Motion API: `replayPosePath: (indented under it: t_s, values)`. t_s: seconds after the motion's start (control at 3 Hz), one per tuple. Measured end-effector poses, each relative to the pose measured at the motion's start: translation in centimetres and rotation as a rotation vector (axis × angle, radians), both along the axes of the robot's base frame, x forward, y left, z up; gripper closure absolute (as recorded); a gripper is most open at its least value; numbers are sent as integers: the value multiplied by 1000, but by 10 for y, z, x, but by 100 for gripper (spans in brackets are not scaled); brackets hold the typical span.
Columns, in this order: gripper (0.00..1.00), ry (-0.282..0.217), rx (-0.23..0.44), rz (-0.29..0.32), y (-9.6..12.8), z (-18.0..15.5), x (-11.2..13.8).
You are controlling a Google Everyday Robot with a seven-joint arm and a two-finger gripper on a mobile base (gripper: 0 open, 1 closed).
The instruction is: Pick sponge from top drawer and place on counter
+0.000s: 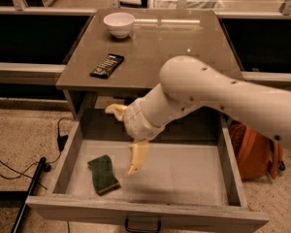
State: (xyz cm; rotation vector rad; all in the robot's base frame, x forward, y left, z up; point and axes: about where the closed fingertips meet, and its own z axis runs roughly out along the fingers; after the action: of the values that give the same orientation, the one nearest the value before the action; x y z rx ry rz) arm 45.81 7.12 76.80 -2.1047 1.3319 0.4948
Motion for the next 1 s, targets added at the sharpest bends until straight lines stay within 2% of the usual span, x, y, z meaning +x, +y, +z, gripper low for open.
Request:
replayPosePath:
  t_s: [0.33,0.67,1.0]
  values:
    - [0,35,15,85,36,-39,-5]
    - [0,92,20,125,58,-77,-8]
    - [0,146,18,141,71,-112,-5]
